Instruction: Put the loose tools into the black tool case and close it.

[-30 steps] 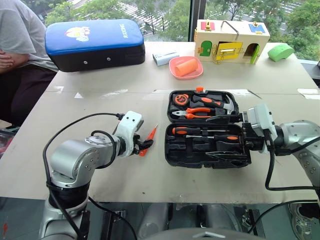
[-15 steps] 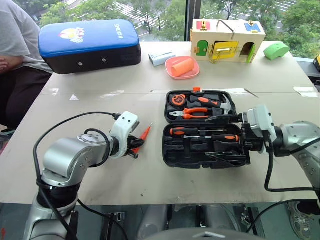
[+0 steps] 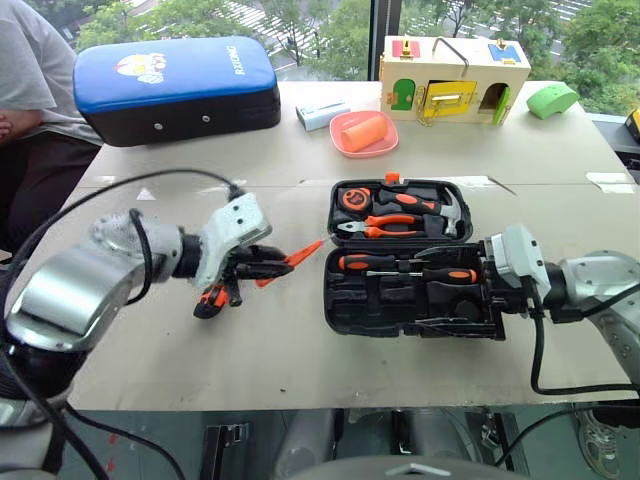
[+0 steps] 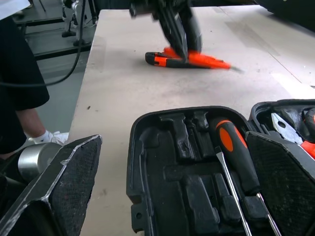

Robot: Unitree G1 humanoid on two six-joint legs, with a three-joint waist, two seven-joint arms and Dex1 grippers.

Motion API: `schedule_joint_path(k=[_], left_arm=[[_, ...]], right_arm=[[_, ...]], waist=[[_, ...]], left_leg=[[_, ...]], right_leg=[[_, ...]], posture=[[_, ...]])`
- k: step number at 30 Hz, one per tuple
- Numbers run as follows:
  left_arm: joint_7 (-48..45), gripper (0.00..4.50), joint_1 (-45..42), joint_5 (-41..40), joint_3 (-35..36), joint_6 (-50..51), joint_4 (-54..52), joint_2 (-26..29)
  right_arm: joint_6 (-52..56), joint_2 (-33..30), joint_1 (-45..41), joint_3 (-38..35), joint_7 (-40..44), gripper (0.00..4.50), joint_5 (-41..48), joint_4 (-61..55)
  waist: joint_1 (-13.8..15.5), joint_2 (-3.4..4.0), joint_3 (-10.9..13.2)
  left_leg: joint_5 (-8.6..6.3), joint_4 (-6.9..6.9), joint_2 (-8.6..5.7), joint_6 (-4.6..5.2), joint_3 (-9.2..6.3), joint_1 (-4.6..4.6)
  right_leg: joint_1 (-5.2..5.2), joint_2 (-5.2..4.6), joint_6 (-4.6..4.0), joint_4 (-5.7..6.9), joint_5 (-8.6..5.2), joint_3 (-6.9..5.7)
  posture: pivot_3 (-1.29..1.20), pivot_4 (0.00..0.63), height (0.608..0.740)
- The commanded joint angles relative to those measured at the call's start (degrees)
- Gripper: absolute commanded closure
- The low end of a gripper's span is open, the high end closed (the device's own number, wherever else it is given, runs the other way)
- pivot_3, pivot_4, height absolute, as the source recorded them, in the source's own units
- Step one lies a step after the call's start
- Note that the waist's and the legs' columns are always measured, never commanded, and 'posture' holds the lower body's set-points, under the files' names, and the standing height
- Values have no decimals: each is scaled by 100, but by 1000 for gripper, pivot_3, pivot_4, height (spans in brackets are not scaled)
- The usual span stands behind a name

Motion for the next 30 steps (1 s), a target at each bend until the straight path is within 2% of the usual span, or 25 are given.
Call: schedule_joint_path(k=[1,7,12,19,26,30], left_arm=[[-815,3987,-756,385,-631,-725,468,-347],[-1510,3987,-1959,1305,-1943,-1173,1487,-1354],[-1719,3987,-2503,1718,-2434,-1083,2290,-2062],[-1991,3987,-2645,1945,-2760,-460,2354,-2288],[-1666,3987,-2549,2419,-2853,-744,2667,-2641],[-1722,3987,-2512,2519,-2889,-755,2656,-2656]], right_arm=[[-99,-180,177,-152,61,0,-50,-207],[-63,-330,483,-333,-74,0,-53,-383],[72,-321,573,-430,-295,0,16,-531],[257,-322,622,-560,-538,0,123,-680],[352,-282,655,-606,-741,0,241,-784],[343,-278,675,-616,-814,0,283,-795]], waist=[[1,0,0],[-49,-12,7],[-71,-15,10],[-139,-18,12],[-129,-19,12],[-125,-19,12]], left_leg=[[0,1,-1,1,1,0],[-2,14,-3,6,1,-11],[-2,21,3,6,2,-10],[-2,25,6,7,0,-12],[-3,39,6,8,-4,-16],[-3,42,6,8,-4,-16]], right_leg=[[0,1,0,0,0,1],[-1,14,4,8,1,-2],[-4,28,5,18,1,-1],[-4,45,5,19,1,2],[-3,28,6,21,1,-1],[-2,27,6,24,1,-2]], posture=[[0,150,735],[0,150,735],[0,150,735],[0,150,735],[0,150,735],[0,150,735]])
